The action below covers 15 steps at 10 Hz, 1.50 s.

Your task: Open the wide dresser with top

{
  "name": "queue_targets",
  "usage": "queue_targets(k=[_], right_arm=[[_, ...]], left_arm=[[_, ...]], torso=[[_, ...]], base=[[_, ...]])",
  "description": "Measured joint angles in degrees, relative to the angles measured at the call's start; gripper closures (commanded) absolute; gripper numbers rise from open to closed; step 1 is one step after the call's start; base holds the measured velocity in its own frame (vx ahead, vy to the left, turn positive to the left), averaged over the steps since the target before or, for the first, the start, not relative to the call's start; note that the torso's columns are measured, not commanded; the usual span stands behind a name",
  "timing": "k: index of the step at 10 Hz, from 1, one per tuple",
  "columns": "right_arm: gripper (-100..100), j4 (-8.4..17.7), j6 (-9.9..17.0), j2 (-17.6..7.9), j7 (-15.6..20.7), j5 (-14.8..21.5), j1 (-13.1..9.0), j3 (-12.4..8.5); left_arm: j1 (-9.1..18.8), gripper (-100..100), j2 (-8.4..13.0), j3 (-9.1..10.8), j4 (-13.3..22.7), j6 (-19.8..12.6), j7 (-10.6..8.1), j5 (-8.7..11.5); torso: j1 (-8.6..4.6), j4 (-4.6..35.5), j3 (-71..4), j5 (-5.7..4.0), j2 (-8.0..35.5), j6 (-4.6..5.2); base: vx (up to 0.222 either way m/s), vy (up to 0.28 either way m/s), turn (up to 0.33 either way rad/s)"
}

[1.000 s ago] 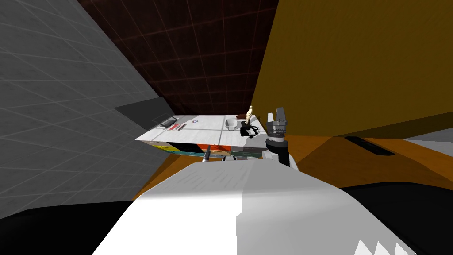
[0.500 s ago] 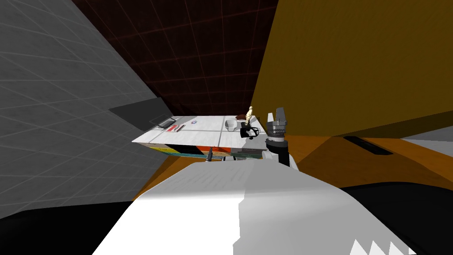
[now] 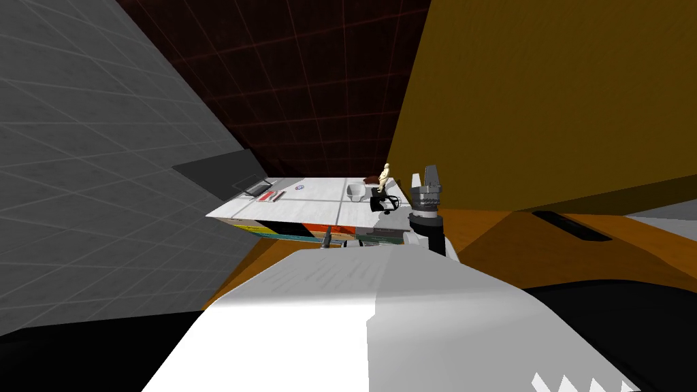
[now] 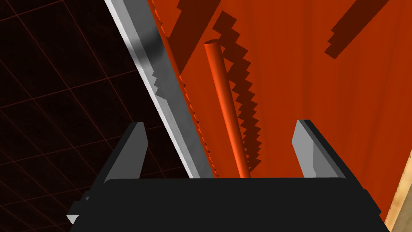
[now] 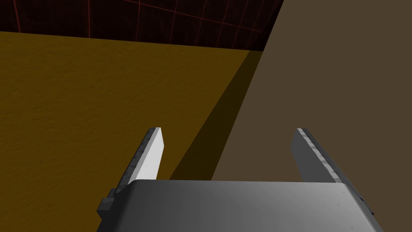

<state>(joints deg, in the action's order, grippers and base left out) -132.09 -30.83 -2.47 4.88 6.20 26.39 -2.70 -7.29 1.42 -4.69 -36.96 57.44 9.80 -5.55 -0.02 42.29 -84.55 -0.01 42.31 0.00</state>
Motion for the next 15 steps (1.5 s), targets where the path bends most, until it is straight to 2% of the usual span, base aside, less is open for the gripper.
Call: queue_targets(k=[4, 11, 14, 15], right_arm=[[0, 0.0, 0.0, 0.0, 0.0, 0.0, 0.0, 0.0], [0, 0.0, 0.0, 0.0, 0.0, 0.0, 0.0, 0.0], [0, 0.0, 0.0, 0.0, 0.0, 0.0, 0.0, 0.0], [0, 0.0, 0.0, 0.0, 0.0, 0.0, 0.0, 0.0]], left_arm=[[-0.9, -100, -0.5, -0.95, -1.9, -1.2, 0.01, -1.0], [-0.9, -100, -0.5, -0.96, -1.9, -1.2, 0.04, -1.0], [-1.6, -100, 0.9, 2.10, -2.5, -0.8, -2.62, -2.8], [-2.6, -100, 1.2, 3.37, -3.8, -1.0, -3.67, -3.8]], torso=[[0.11, 0.0, 0.0, 0.04, -0.1, 0.01], [0.02, 0.0, 0.0, 0.02, 0.0, 0.00], [-0.11, 0.0, 0.0, -0.02, 0.0, 0.00], [-0.14, 0.0, 0.0, -0.03, 0.0, 0.01]], base=[[-0.003, -0.002, 0.017], [0.002, -0.001, -0.017], [0.017, -0.078, -0.115], [0.015, -0.073, -0.086]])
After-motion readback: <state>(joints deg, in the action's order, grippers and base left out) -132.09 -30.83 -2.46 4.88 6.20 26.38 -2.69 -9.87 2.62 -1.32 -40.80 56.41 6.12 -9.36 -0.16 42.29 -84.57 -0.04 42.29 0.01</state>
